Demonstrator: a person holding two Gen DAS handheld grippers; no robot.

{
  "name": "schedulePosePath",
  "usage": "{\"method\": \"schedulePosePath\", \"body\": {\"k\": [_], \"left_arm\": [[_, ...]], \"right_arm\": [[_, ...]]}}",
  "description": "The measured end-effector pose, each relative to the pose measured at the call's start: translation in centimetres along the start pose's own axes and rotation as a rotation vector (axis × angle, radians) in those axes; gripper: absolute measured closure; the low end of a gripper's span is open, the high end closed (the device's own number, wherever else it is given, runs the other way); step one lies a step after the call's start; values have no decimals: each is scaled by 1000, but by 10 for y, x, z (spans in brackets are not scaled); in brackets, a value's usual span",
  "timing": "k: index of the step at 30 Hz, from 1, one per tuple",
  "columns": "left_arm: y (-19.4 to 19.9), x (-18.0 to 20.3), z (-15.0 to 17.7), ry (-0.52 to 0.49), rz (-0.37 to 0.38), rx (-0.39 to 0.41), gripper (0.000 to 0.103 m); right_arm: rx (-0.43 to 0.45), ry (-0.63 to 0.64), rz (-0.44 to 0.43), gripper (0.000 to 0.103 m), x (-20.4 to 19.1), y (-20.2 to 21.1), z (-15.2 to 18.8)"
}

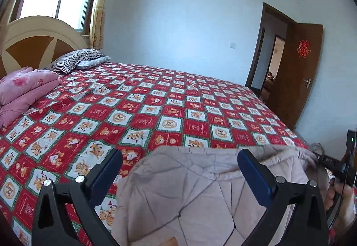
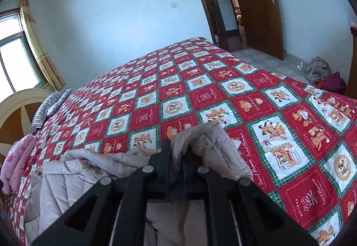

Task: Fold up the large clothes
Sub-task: 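Press and smooth the folded jacket flat with both open tools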

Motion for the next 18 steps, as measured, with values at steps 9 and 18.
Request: {"method": "schedulePosePath", "body": {"k": [9,18], "left_arm": [[-81,13,26,-84,-283,-61,1],[-128,-12,29,52,-324,-187,1]], "right_arm": [[129,26,42,14,-19,17,-11],[130,441,48,12,-110,-4,47]]}}
Point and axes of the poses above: each gripper's, at about its wrist camera, not at the fingertips, and y roughly against the way its jaws point, x to its right, z to its underside, the point moved 9 cm from there along -y, roughly the way its jaws point, and after that the axes turned 11 degrees about -x, right-handed, at the moved point
